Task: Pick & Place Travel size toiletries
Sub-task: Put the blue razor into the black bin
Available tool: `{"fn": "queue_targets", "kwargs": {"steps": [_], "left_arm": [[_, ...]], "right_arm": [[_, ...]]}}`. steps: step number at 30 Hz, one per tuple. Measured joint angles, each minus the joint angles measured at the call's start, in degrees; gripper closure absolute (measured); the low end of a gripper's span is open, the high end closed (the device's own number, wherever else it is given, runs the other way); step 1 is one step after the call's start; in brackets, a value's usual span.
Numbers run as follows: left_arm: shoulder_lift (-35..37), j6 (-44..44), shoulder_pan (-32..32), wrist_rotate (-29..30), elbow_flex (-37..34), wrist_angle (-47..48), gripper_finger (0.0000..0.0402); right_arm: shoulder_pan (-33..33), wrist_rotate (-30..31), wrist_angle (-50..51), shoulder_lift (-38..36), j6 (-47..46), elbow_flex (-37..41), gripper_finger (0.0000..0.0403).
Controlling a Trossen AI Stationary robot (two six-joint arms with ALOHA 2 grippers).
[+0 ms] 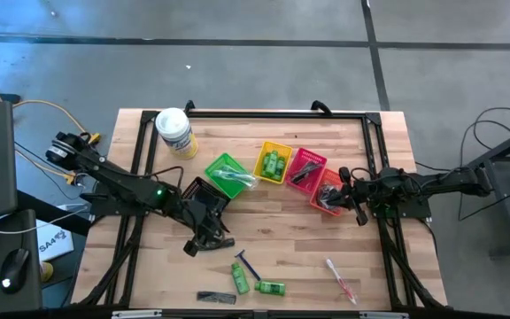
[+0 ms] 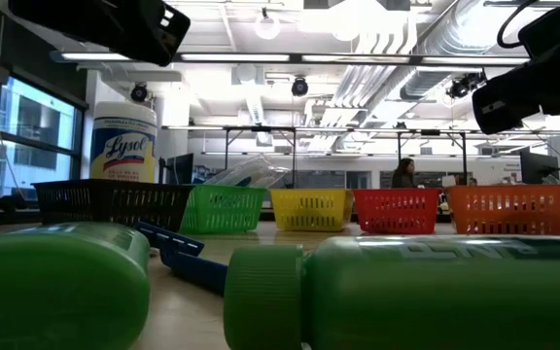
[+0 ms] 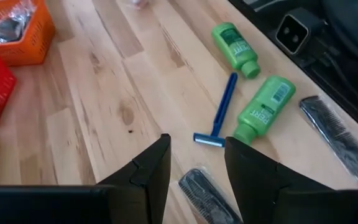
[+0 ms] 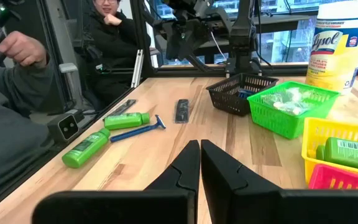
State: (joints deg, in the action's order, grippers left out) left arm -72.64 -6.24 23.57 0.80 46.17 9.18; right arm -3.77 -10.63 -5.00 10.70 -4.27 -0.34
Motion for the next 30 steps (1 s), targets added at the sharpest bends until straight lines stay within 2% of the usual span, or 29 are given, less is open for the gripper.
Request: {"fn": "queue_targets", "kwargs": {"steps": [23,30], "left_arm": [[0.0,0.0,0.0,-0.3,0.0,3.0,0.0256],[0.0,2.1,0.0,-0.2,0.0,3.9,0.0256]], "right_arm": [[0.0,0.2,0.0,0.0,0.0,0.0,0.0396],[0.0,-2.4,-5.2,0.0,-1.5,0.0,0.0396]]}}
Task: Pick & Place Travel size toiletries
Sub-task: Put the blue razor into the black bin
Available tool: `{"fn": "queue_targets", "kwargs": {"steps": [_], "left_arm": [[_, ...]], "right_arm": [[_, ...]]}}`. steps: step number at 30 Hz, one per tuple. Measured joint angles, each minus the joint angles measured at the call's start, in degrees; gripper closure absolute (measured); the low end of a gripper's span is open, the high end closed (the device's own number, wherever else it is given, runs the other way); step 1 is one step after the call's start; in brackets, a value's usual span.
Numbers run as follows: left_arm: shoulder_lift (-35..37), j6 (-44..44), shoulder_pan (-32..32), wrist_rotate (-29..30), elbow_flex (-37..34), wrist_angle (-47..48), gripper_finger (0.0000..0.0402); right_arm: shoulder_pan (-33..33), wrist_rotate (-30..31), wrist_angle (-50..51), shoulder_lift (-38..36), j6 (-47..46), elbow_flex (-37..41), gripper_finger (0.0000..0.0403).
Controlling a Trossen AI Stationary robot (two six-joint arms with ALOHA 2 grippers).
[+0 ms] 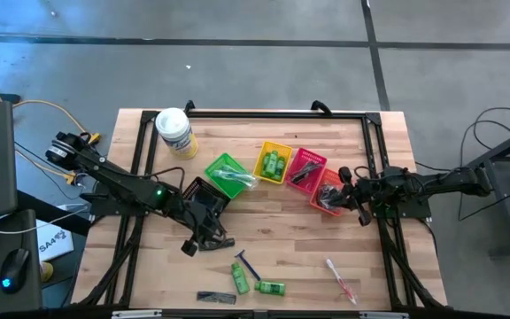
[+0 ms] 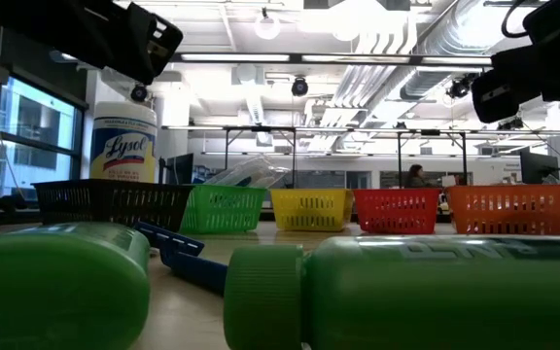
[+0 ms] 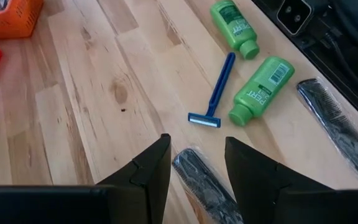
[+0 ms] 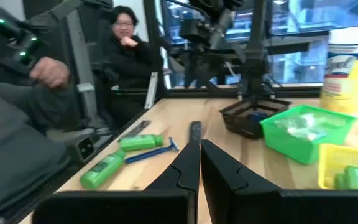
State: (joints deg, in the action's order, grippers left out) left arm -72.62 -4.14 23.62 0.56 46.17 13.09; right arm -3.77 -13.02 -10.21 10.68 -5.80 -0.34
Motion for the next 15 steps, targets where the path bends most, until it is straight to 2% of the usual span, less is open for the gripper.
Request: {"fn": "queue_targets", "kwargs": {"steps": [15], "left_arm": [[0.0,-0.1,0.0,0.1,0.0,1.8,0.0256]], "right_arm": [[0.0,-0.4,0.1,0.0,1.3,0.0,0.0396]]}}
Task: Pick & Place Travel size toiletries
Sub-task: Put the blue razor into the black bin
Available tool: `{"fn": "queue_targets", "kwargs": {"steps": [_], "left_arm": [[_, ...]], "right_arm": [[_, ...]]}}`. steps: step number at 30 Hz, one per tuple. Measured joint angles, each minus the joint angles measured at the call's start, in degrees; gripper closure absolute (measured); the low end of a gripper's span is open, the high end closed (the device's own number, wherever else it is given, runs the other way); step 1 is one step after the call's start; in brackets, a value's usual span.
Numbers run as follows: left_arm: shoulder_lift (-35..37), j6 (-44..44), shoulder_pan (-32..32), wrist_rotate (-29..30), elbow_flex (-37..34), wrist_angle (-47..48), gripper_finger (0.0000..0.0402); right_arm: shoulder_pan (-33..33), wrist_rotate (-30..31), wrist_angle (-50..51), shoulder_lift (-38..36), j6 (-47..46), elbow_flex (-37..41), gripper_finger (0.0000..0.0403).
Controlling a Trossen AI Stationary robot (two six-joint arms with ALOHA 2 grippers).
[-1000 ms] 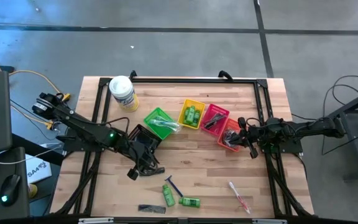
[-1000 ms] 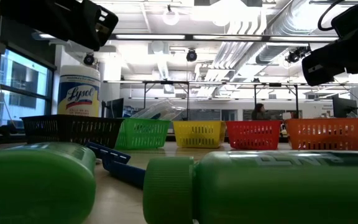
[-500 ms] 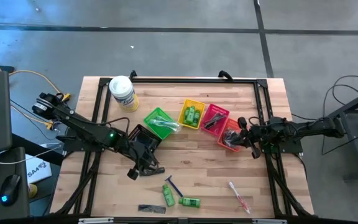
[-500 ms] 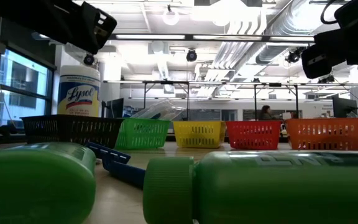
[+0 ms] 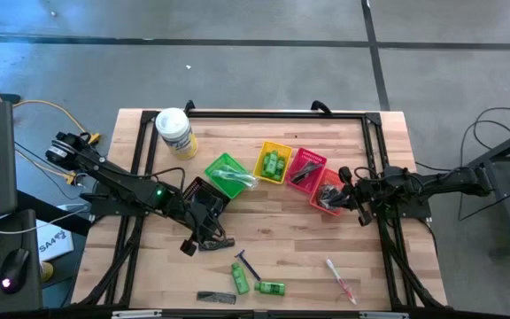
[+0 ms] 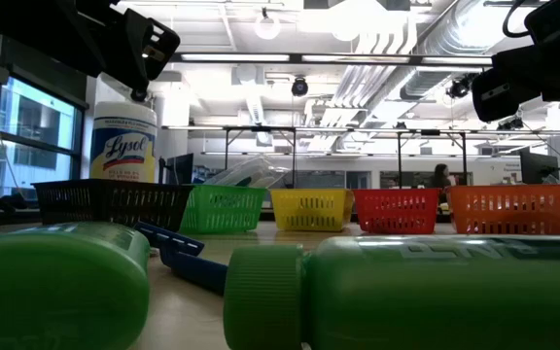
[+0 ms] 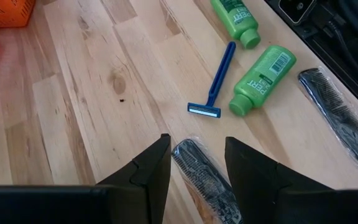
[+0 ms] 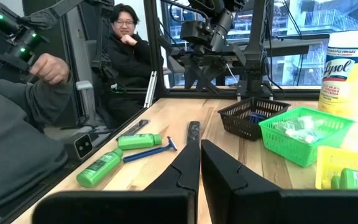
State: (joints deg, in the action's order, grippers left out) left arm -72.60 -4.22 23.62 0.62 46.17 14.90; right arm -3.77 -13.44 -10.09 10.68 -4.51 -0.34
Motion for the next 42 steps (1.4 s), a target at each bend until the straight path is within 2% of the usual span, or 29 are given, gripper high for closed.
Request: {"fn": "queue_targets", "kwargs": {"steps": [42], "left_arm": [[0.0,-0.3,0.0,1.3,0.0,-0.1,0.0256]], "right_arm": [[0.0,0.0,1.1,0.0,0.2,0.0,0.0396]]}}
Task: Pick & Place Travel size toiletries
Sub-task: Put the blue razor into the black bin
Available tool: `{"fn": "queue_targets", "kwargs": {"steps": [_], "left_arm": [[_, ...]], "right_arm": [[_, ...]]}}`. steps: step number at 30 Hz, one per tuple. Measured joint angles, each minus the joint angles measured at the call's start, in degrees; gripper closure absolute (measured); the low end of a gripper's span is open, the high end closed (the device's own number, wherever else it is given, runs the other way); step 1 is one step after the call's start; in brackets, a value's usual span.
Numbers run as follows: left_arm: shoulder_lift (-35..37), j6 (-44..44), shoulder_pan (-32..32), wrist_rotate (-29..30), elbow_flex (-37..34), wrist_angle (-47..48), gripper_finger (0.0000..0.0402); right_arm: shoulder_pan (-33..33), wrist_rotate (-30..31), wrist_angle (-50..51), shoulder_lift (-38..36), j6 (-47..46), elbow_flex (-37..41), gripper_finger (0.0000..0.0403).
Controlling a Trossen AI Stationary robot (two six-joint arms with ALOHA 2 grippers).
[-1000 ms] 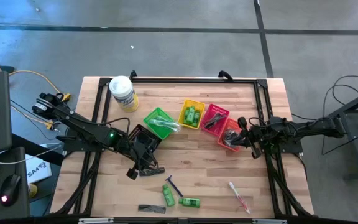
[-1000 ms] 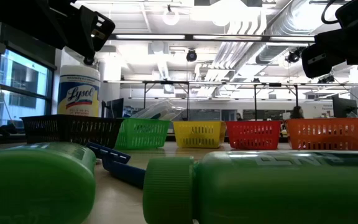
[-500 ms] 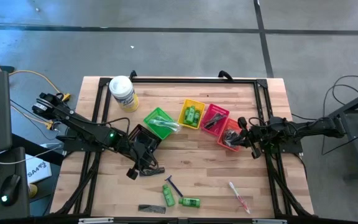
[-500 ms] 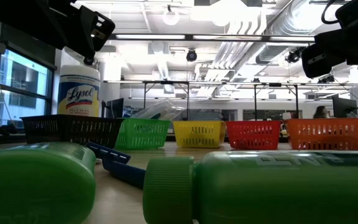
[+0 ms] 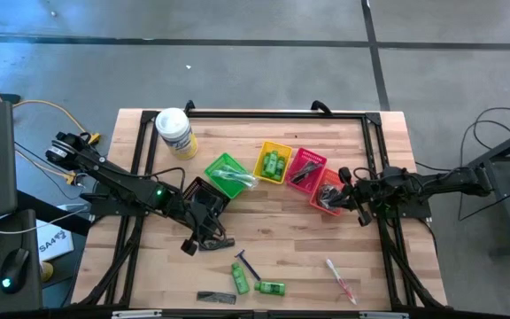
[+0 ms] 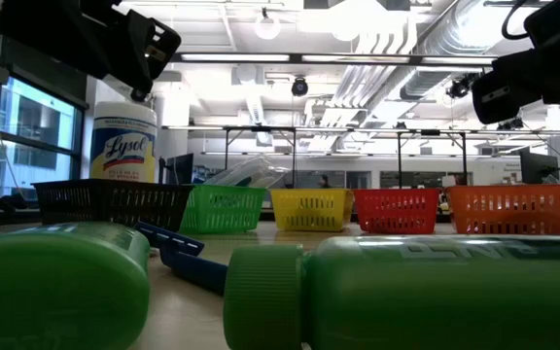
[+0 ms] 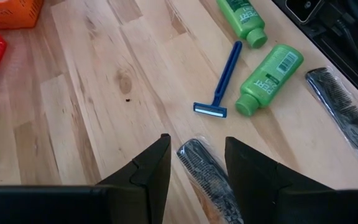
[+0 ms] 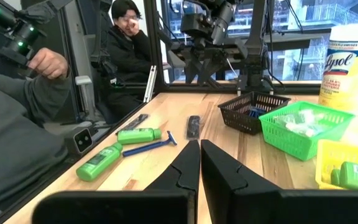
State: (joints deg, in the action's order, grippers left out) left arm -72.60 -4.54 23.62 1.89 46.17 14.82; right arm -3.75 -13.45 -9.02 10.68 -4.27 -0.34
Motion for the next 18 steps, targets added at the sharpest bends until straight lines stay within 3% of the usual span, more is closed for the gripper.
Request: {"fn": "queue_targets", "kwargs": {"steps": [11,18], "left_arm": [[2.2,-3.4,-0.2,1.0,0.0,1.6,0.0256],[10.4,-6.8,-7.6,-4.8,-1.0,2.1,0.0256]], "right_arm": [[0.0,0.0,2.2,0.0,0.0,0.0,0.0396],[0.0,0.2,1.9,0.0,0.6,0.0,0.0396]]}}
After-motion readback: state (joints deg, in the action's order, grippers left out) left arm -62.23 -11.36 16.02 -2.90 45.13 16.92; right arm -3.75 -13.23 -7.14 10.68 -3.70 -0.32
